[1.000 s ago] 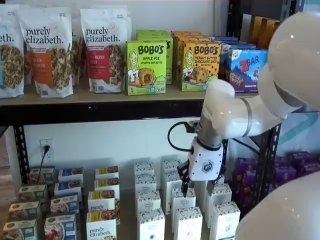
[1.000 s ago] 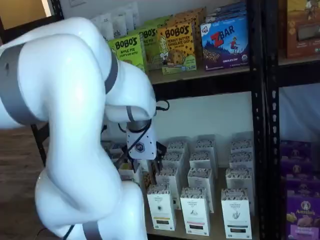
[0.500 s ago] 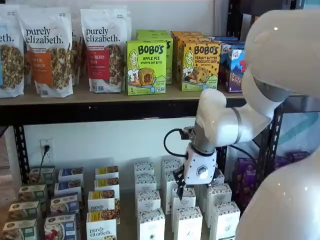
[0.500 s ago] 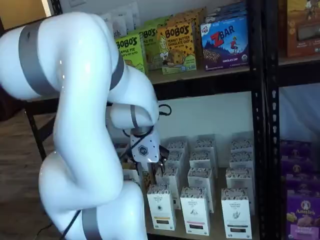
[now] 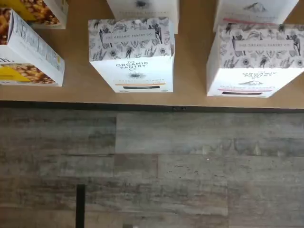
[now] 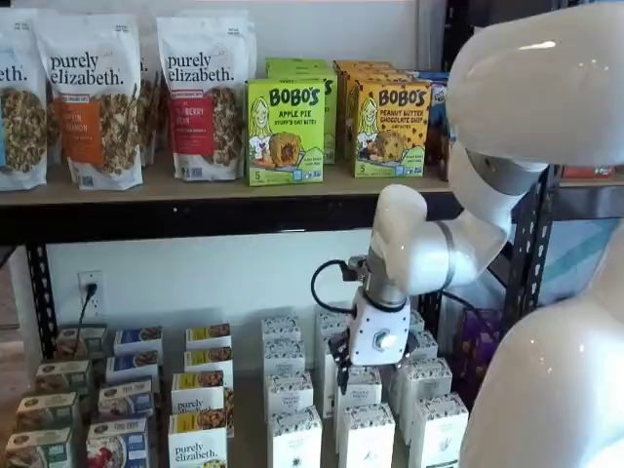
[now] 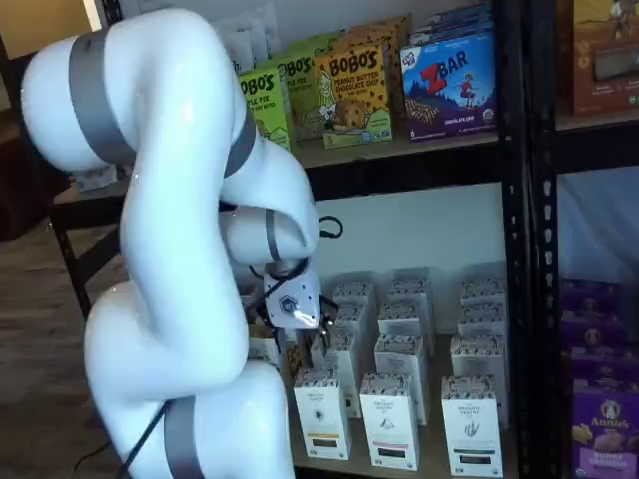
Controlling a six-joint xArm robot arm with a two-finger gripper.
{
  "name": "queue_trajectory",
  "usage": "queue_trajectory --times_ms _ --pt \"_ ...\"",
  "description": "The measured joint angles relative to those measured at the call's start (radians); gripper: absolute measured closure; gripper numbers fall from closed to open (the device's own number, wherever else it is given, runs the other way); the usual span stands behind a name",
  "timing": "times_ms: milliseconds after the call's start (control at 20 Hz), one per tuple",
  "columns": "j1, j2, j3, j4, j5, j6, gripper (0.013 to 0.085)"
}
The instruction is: Pick up the white box with a yellow strip in the middle, on the bottom shelf, the fourth box from the left
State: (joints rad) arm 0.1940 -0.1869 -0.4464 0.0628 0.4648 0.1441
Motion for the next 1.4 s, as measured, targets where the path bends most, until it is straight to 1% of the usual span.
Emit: queue_trajectory --times_ms 300,500,700,850,1100,1250,1350,1400 --pt "0.022 0.092 -0.031 0.044 -0.064 -0.022 0.0130" --pt "0.035 0.140 -0.048 0.056 -0.089 -0.021 0.0130" --pt "0.054 0.211 -0.070 0.076 -0.145 -0.025 0.0130" --pt "0.064 0.269 -0.091 0.073 -0.187 -0.015 0.0130" --pt "0.068 0.341 -0.125 0.065 -0.218 -0.004 0.0130" --pt "0.069 0.395 -0.154 0.039 -0.236 0.022 0.0130" --pt "0.073 0.432 -0.174 0.041 -0.247 0.023 0.0130" --pt "0.075 0.445 -0.181 0.049 -0.253 0.016 0.0130"
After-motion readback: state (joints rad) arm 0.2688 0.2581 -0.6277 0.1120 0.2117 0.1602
